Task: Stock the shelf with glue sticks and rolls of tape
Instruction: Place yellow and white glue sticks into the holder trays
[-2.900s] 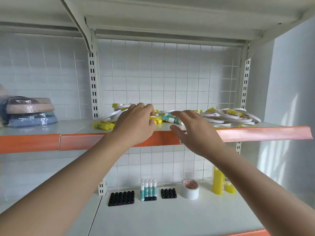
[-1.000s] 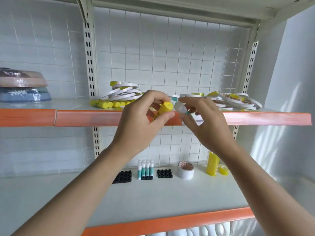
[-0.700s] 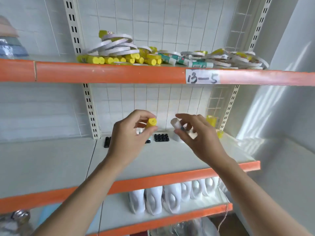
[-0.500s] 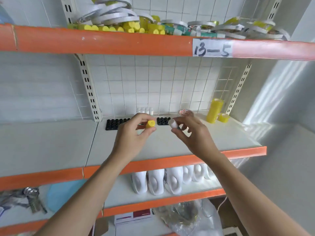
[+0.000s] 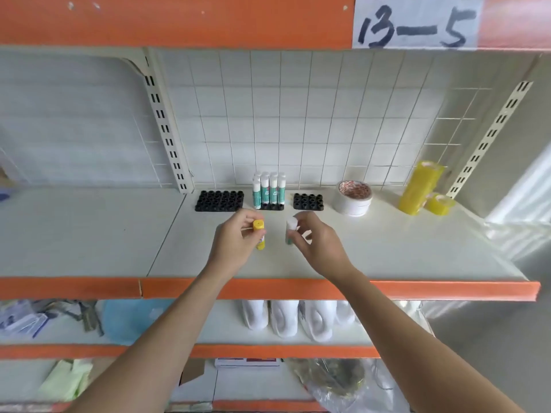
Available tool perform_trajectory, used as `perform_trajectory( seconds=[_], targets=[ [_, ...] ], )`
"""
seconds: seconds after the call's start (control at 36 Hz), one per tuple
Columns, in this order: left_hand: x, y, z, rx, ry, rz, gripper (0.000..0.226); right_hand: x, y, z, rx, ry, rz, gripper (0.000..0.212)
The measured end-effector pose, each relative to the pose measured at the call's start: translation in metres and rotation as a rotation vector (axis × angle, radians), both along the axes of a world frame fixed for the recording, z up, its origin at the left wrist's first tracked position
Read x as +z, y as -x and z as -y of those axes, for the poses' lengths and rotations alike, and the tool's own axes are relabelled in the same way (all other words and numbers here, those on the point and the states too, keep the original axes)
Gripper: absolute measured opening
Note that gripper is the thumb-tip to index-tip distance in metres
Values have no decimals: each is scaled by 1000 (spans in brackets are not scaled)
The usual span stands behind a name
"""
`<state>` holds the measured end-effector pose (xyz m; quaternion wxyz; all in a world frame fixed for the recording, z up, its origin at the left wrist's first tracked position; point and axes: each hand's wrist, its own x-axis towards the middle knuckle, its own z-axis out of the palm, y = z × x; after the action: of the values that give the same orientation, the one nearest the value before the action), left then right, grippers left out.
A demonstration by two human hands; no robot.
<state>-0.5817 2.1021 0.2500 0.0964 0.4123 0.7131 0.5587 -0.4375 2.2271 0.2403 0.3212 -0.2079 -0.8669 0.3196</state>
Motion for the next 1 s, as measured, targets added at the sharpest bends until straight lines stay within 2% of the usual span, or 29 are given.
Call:
perform_trajectory(
  seconds=[0.33, 0.64, 0.81, 0.94, 1.0],
  targets=[
    [-12, 43, -22, -16, 39, -24, 24, -23, 55, -7, -109, 72, -8, 16],
    [-29, 68, -33, -107, 48, -27, 27, -41, 76, 4, -267, 105, 97, 45],
    [-46, 73, -30, -206, 194, -137, 19, -44, 77, 4, -312, 64, 145, 47],
    [-54, 82, -26, -193, 245, -140, 12, -45, 79, 4, -338, 59, 169, 48],
    [-53, 85, -28, -181, 240, -139, 19, -45, 80, 5, -341, 57, 177, 48]
  ],
)
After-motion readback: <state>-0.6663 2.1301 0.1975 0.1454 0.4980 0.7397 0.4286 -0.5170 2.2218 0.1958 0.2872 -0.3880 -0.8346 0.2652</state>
